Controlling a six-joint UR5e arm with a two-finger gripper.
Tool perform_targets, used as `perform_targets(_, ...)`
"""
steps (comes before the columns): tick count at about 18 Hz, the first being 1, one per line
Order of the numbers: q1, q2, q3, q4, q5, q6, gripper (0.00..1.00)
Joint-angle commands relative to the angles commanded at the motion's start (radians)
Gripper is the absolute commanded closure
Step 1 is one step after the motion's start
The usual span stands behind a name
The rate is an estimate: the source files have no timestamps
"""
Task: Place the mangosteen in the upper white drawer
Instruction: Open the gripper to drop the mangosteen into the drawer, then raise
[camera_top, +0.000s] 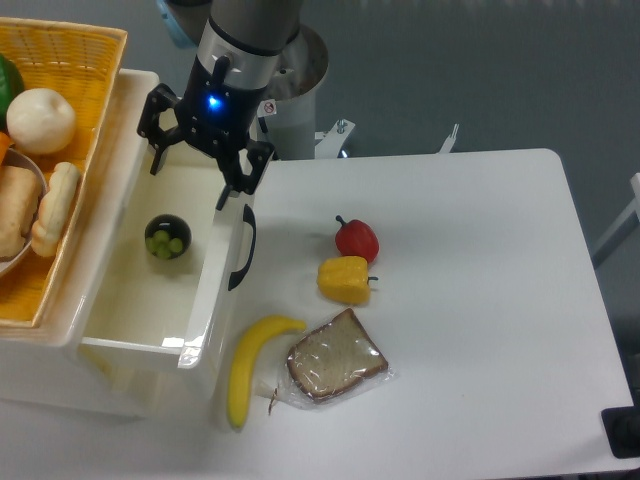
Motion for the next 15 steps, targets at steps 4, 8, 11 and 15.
perform_targets(4,0.011,-0.009,0.002,0.018,0.067,0.002,0.00)
perform_targets(8,0.012,-0.047,0.014,0.051,0.294,-0.002,0.00)
perform_targets(11,0.011,-0.071,0.012,0.077,0.376,0.002,0.00)
perform_targets(15,0.026,-0.098,0.011,0.086,0.422,0.086,0.00)
